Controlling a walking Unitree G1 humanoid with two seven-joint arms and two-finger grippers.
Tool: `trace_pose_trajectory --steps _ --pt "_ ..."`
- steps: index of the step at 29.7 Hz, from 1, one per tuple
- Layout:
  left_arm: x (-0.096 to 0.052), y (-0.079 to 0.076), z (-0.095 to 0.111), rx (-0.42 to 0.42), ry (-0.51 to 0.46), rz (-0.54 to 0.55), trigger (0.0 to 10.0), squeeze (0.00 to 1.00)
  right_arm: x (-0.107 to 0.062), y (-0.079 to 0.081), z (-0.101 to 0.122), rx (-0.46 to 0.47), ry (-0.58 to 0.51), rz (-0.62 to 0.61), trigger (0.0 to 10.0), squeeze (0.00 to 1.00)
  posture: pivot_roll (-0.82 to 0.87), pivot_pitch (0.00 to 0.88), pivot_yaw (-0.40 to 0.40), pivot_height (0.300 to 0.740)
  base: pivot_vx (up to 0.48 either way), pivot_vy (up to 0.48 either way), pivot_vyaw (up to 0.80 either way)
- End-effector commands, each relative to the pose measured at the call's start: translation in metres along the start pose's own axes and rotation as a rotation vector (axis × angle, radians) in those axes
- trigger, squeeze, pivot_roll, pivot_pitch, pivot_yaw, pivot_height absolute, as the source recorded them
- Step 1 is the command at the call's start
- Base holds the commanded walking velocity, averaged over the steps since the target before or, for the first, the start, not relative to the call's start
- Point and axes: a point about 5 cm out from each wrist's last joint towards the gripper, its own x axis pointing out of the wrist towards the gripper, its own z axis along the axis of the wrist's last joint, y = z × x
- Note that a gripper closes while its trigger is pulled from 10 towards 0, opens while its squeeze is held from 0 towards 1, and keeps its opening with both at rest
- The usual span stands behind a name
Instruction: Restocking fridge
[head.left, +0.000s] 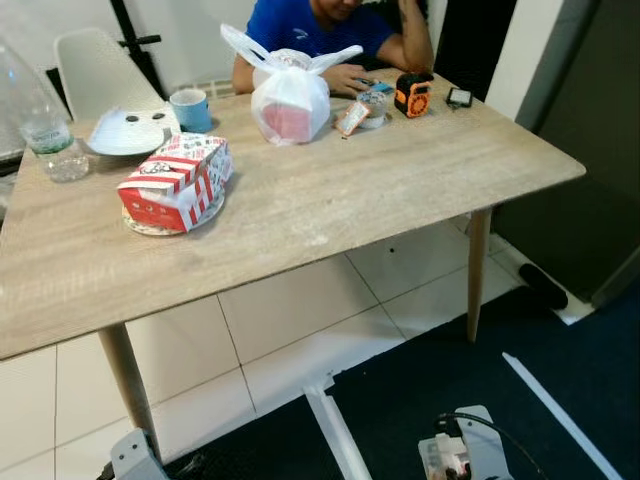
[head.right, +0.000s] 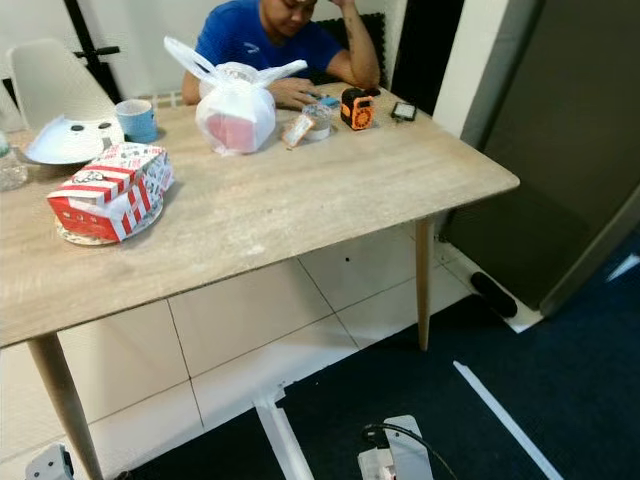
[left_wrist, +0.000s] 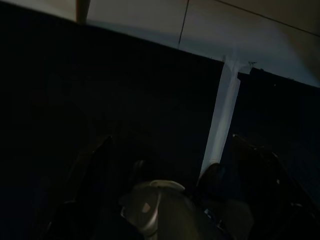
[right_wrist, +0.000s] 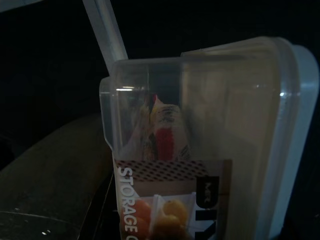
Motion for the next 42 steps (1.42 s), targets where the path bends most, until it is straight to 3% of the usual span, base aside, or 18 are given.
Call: trace_pose_trajectory --steps 1,42 --pt "0.0001 -0.0050 -0.0078 0.008 0.027 -0.016 10.0 0.00 -0.0005 -0.0034 0.0041 -0.001 -0.027 -0.007 10.0 0.00 -0.01 0.000 0.010 0.740 0.000 -0.454 0.00" --pt "-0.0004 -0.0067 -0.0139 0.042 0.068 -0.036 10.0 0.00 -0.0015 -0.0088 -0.0018 -0.002 -0.018 -0.018 10.0 0.00 -0.03 0.000 0.016 0.740 0.000 -0.461 0.00"
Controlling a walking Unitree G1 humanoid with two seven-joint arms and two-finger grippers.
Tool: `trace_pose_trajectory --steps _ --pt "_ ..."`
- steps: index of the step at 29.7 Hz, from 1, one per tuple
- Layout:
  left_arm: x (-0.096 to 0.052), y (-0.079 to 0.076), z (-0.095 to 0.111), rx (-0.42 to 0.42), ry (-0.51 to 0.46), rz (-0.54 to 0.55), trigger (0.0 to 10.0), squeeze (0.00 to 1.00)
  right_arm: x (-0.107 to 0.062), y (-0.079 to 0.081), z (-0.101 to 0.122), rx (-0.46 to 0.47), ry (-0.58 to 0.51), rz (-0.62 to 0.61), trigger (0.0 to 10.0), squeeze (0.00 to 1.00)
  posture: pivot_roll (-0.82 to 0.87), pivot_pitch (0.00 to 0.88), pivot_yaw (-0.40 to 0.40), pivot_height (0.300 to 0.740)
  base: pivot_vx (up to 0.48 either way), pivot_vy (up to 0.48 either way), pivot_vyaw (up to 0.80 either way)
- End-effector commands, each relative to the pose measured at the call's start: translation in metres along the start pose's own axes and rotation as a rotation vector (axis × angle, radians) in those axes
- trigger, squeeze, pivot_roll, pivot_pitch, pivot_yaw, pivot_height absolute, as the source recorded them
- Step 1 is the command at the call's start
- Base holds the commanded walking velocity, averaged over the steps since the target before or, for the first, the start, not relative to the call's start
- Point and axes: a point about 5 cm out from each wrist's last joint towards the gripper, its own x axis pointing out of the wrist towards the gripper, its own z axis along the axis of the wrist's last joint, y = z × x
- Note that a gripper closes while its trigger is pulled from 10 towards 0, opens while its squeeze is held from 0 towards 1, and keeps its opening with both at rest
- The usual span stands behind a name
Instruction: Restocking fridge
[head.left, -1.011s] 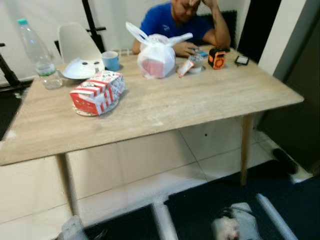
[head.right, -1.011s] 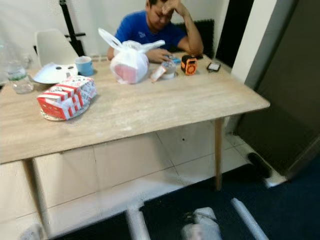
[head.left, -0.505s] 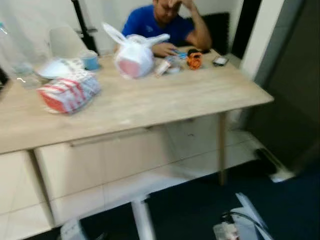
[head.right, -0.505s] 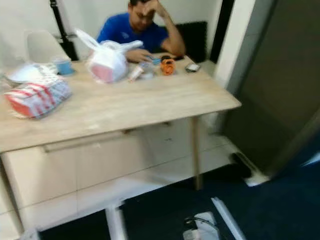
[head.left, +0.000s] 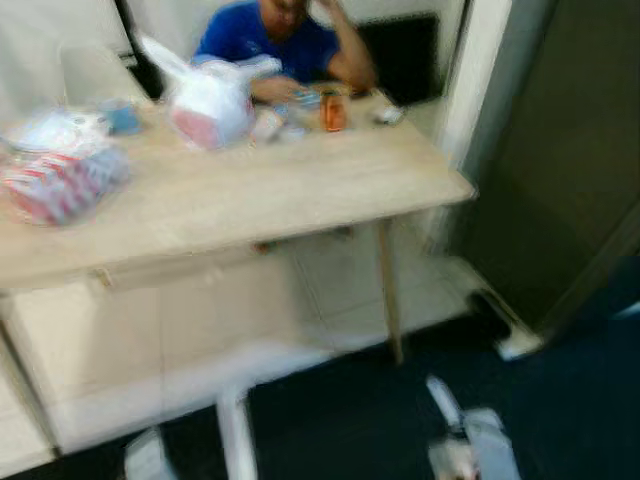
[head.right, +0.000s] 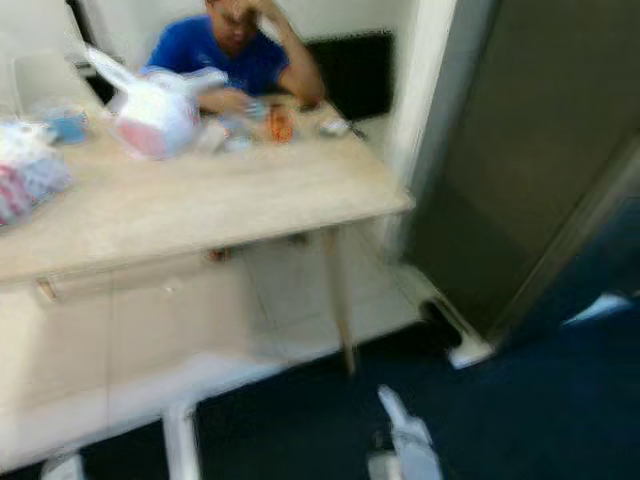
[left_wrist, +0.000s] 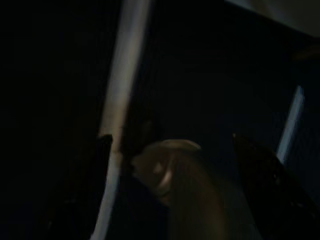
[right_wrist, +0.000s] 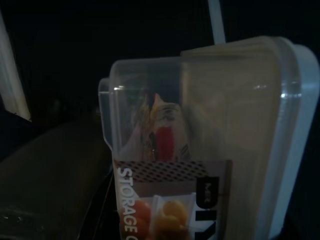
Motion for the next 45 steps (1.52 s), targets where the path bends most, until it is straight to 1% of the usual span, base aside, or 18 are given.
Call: trace_pose_trajectory --steps 1,4,6,8,14,15,20,25,45 --pt "-0.0006 0.0021 -0.0010 0.001 0.007 0.006 10.0 0.00 -0.0006 -0.0047 0.0049 0.011 -0.023 -0.013 10.0 0.00 -0.03 0.000 0.016 0.740 0.000 -0.461 0.00" --pt "-0.0007 0.0023 -0.0016 0.000 0.009 0.007 10.0 0.00 -0.0006 -0.0048 0.0049 0.011 -0.022 -0.010 10.0 0.00 -0.03 0.000 0.017 0.740 0.000 -0.461 0.00" --pt "-0.0008 0.0024 -0.0020 0.000 0.011 0.007 10.0 0.00 -0.0006 -0.0035 0.0072 0.022 -0.039 0.019 10.0 0.00 -0.03 0.000 0.017 0.740 0.000 -0.461 0.00" --pt "-0.0008 0.0023 -0.0022 0.000 0.012 0.006 10.0 0.00 -0.0006 -0.0025 0.0078 0.007 -0.038 0.036 10.0 0.00 -0.03 0.000 0.017 0.740 0.000 -0.461 0.73" --pt "-0.0009 0.0024 -0.0027 0.000 0.014 0.007 10.0 0.00 -0.0005 -0.0018 0.0078 0.014 -0.037 0.035 10.0 0.00 -0.03 0.000 0.020 0.740 0.000 -0.463 0.73" --pt "-0.0009 0.0024 -0.0026 0.000 0.014 0.006 10.0 0.00 -0.0004 -0.0021 0.0064 -0.003 -0.024 0.023 10.0 0.00 -0.03 0.000 0.019 0.740 0.000 -0.461 0.78" --pt "-0.0008 0.0023 -0.0023 0.001 0.014 0.006 10.0 0.00 -0.0004 -0.0031 0.0049 -0.023 -0.011 0.005 10.0 0.00 -0.03 0.000 0.019 0.740 0.000 -0.461 0.00" --pt "-0.0006 0.0021 -0.0016 0.001 0.012 0.004 10.0 0.00 -0.0004 -0.0027 0.0052 -0.002 -0.016 0.012 10.0 0.00 -0.03 0.000 0.020 0.740 0.000 -0.461 0.00" --pt "-0.0003 0.0005 -0.0024 0.003 0.016 0.000 10.0 0.00 -0.0006 -0.0049 0.0079 0.015 -0.023 -0.003 10.0 0.00 -0.03 0.000 0.019 0.740 0.000 -0.461 0.00"
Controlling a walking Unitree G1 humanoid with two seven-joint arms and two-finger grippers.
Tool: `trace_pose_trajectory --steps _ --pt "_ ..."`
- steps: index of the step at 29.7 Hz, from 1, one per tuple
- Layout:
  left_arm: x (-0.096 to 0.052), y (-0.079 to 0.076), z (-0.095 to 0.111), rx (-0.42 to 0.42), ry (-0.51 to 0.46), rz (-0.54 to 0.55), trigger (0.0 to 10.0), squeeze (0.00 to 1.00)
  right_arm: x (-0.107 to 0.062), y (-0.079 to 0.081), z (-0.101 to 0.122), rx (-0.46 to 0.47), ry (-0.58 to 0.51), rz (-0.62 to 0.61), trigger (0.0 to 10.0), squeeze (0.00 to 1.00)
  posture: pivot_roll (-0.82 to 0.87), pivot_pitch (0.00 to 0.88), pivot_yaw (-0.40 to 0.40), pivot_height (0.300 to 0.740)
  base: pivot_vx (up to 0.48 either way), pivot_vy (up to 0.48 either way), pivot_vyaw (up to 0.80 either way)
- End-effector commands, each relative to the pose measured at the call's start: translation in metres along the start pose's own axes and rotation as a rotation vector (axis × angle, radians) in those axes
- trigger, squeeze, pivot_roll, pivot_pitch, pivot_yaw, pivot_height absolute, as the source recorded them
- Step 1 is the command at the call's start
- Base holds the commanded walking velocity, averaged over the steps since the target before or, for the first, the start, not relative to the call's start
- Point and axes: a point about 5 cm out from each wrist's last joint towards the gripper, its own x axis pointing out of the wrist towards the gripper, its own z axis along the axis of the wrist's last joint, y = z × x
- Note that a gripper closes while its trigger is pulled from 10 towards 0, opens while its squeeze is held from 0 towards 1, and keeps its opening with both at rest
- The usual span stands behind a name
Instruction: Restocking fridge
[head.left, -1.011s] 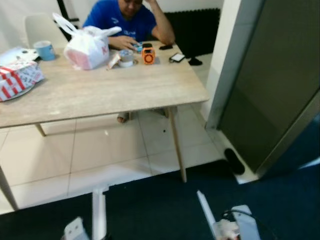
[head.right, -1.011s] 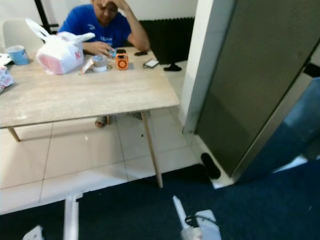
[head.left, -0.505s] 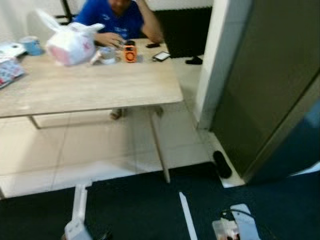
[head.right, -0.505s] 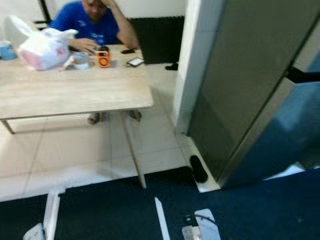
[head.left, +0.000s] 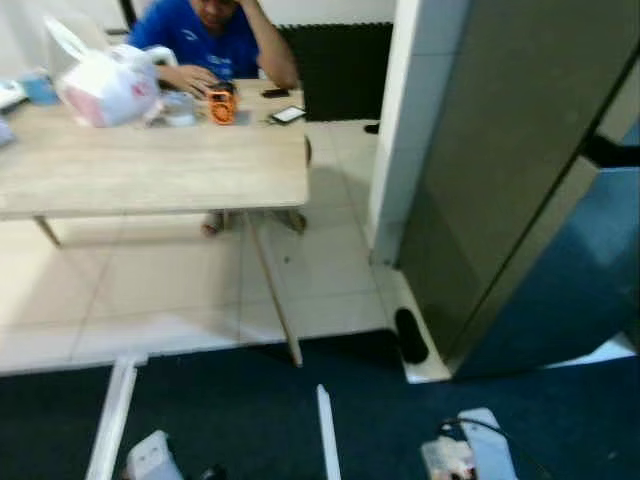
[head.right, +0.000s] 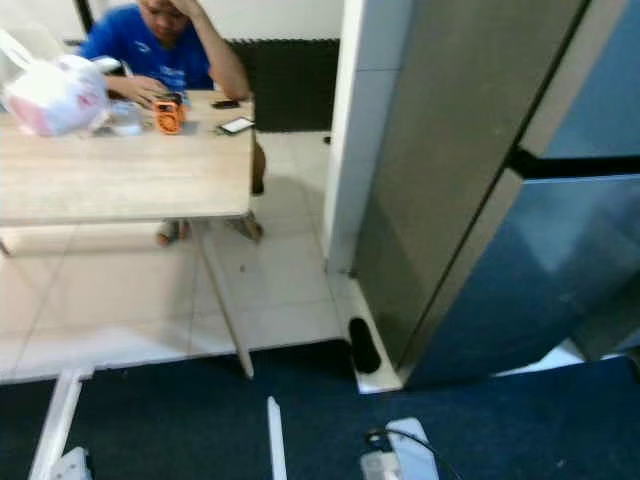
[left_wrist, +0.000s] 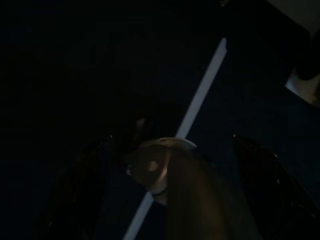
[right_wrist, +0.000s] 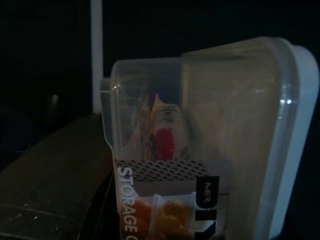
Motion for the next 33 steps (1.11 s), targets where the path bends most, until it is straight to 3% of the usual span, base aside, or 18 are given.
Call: trace_pose_trajectory --steps 1,21,24,33 --pt "-0.0015 0.0029 -0.0060 0.002 0.022 0.012 10.0 0.00 -0.0006 -0.0048 0.0053 0.006 -0.022 -0.015 10.0 0.00 -0.03 0.000 0.019 0.740 0.000 -0.461 0.00" --pt "-0.0002 0.0000 -0.0027 0.010 0.013 0.005 10.0 0.00 -0.0008 -0.0064 0.0079 0.007 -0.024 -0.016 10.0 0.00 -0.04 0.000 0.017 0.740 0.000 -0.461 0.00" --pt "0.0002 -0.0007 -0.0010 -0.038 -0.008 0.005 10.0 0.00 -0.0008 -0.0063 0.0075 0.001 -0.017 -0.015 10.0 0.00 -0.04 0.000 0.017 0.740 0.000 0.000 -0.78" --pt "0.0006 -0.0007 0.0021 -0.021 -0.012 0.005 10.0 0.00 -0.0008 -0.0058 0.0057 0.009 -0.014 -0.013 10.0 0.00 -0.04 0.000 0.019 0.740 0.000 0.000 -0.77"
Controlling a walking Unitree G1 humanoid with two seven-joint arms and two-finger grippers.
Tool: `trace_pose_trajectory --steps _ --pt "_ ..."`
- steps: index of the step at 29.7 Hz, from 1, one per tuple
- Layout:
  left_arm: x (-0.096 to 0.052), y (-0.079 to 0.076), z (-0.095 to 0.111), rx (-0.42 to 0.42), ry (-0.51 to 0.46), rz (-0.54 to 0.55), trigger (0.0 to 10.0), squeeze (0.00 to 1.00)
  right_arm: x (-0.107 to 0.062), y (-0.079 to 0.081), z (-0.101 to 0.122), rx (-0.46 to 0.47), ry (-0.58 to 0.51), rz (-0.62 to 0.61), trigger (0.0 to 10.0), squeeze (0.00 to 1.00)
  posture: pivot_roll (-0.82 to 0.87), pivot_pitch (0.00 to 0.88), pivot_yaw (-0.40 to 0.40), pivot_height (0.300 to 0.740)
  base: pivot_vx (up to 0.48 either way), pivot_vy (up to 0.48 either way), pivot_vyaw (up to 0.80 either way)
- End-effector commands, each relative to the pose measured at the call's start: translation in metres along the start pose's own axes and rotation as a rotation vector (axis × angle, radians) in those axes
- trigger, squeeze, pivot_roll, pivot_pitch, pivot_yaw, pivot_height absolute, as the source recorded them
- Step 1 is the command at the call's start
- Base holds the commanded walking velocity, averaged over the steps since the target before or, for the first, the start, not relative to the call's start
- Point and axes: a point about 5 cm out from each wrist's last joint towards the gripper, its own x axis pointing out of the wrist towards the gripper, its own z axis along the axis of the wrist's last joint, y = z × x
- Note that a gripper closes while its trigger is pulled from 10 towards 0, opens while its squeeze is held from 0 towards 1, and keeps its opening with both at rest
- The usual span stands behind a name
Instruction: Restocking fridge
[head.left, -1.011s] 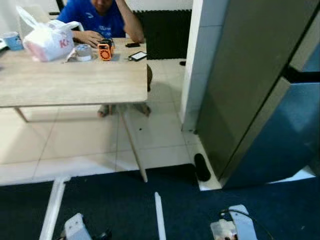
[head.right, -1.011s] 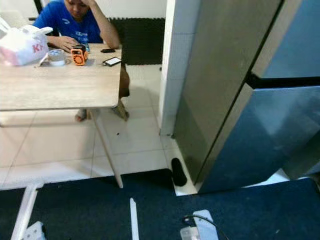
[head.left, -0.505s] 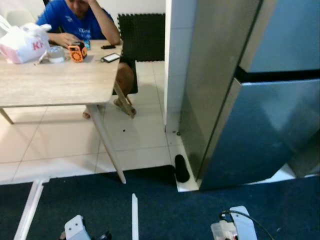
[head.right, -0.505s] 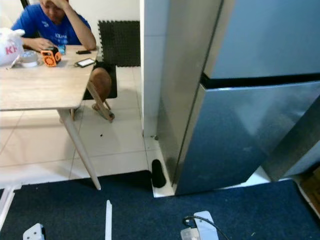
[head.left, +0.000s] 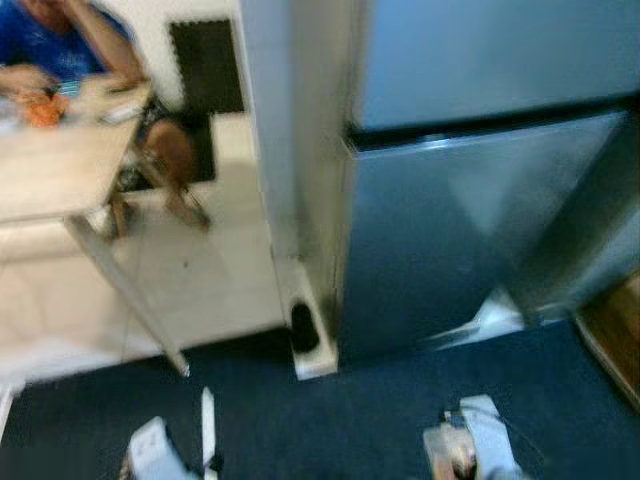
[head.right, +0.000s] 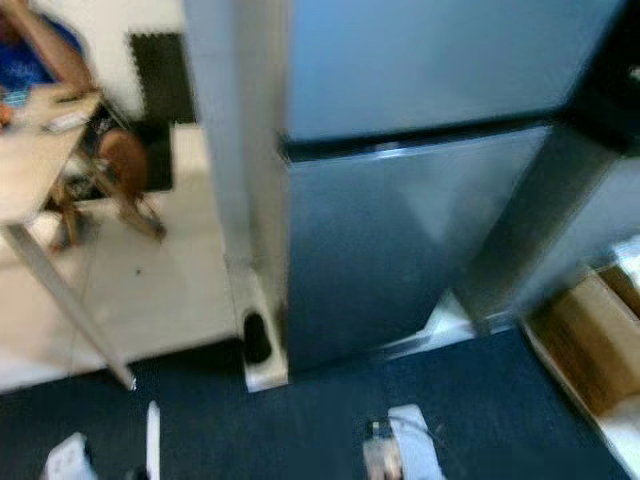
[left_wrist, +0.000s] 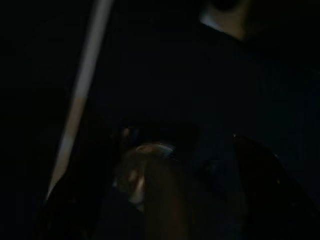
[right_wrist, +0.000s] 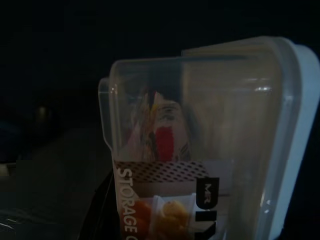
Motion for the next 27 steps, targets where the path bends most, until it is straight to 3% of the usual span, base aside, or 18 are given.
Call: trace_pose_trajectory --steps 1,8,15,17,18,21,22,23,24,25,26,27 --pt "-0.001 0.005 0.000 -0.005 0.002 0.014 10.0 0.00 0.001 0.004 0.003 0.008 -0.016 0.010 10.0 0.00 -0.04 0.000 0.019 0.740 0.000 0.000 -0.77" --pt "-0.001 0.004 0.001 -0.003 -0.004 0.010 10.0 0.00 0.001 0.005 0.003 0.020 -0.023 0.013 10.0 0.00 -0.04 0.000 0.019 0.740 0.000 0.000 -0.77" --pt "0.001 0.001 0.019 0.006 -0.082 0.026 10.0 0.00 0.001 0.005 0.005 0.021 -0.036 0.009 10.0 0.00 -0.04 0.000 0.022 0.740 0.000 0.000 0.00" --pt "0.003 -0.002 0.040 -0.001 -0.156 0.034 10.0 0.00 0.001 0.004 0.005 0.020 -0.036 0.007 10.0 0.00 -0.04 0.000 0.019 0.740 0.000 0.000 0.00" --pt "0.003 -0.002 0.040 -0.001 -0.156 0.034 10.0 0.00 0.001 0.004 0.005 0.020 -0.036 0.007 10.0 0.00 -0.04 0.000 0.019 0.740 0.000 0.000 0.00" --pt "0.004 -0.015 0.091 -0.046 -0.332 -0.018 10.0 0.00 0.000 0.003 0.005 0.021 -0.037 0.004 10.0 0.00 -0.04 0.000 0.022 0.740 0.000 0.000 0.00" --pt "0.004 -0.015 0.091 -0.046 -0.332 -0.018 10.0 0.00 0.000 0.003 0.005 0.021 -0.037 0.004 10.0 0.00 -0.04 0.000 0.022 0.740 0.000 0.000 0.00" --pt "0.001 -0.033 0.133 -0.099 -0.471 -0.122 10.0 0.00 0.000 0.002 0.004 0.023 -0.035 0.002 10.0 0.00 -0.04 0.000 0.022 0.740 0.000 0.000 0.00" --pt "0.001 -0.033 0.133 -0.099 -0.471 -0.122 10.0 0.00 0.000 0.002 0.004 0.023 -0.035 0.002 10.0 0.00 -0.04 0.000 0.022 0.740 0.000 0.000 0.00" --pt "-0.002 -0.044 0.151 -0.108 -0.529 -0.190 10.0 0.89 0.000 0.002 0.003 0.024 -0.034 0.002 10.0 0.00 -0.04 0.000 0.022 0.740 0.000 0.000 0.00" --pt "-0.007 -0.061 0.175 -0.105 -0.596 -0.299 10.0 1.00 0.000 0.002 0.002 0.024 -0.032 0.000 10.0 0.00 -0.05 0.000 0.022 0.740 0.000 0.000 0.00" --pt "-0.007 -0.061 0.175 -0.105 -0.596 -0.299 10.0 1.00 0.000 0.002 0.002 0.024 -0.032 0.000 10.0 0.00 -0.05 0.000 0.022 0.740 0.000 0.000 0.00"
